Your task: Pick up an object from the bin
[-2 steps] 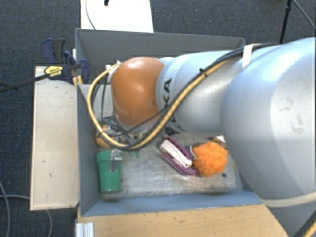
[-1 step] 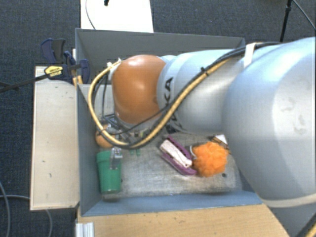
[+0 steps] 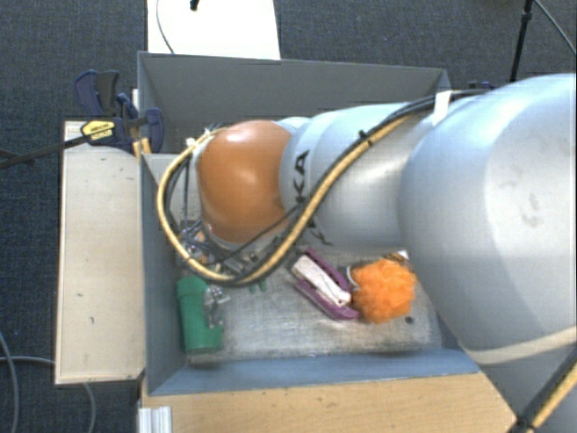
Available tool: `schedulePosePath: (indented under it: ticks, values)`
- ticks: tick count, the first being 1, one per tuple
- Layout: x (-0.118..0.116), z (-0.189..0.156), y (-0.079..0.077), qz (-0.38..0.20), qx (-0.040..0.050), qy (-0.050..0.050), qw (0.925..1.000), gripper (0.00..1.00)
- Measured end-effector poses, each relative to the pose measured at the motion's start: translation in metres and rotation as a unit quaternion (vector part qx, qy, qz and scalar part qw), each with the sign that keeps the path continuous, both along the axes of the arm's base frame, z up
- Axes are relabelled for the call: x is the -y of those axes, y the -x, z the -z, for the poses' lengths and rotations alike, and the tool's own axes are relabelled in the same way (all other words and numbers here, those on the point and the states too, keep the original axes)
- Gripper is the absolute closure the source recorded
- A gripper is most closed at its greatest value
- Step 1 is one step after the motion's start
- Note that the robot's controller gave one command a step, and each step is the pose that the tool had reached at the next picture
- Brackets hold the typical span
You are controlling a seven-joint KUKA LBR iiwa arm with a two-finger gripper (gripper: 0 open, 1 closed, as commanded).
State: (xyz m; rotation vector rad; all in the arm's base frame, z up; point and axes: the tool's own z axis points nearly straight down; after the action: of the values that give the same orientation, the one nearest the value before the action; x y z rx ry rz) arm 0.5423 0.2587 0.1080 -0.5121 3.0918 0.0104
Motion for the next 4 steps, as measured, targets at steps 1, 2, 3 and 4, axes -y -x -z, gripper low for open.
schedulePosePath:
  ticks: [1, 2, 3, 4]
  values:
    - [-0.0012, -0.0019, -0.0018, -0.016, 0.0007, -0.001, 0.9999, 0.00]
    - [-0.0018, -0.0016, -0.0014, -0.017, 0.0010, -0.001, 0.9999, 0.00]
    - [-0.0016, -0.0016, -0.0015, -0.015, 0.0008, -0.001, 0.9999, 0.00]
    - [-0.0006, -0.0025, -0.0015, -0.013, -0.0005, 0.000, 0.9999, 1.00]
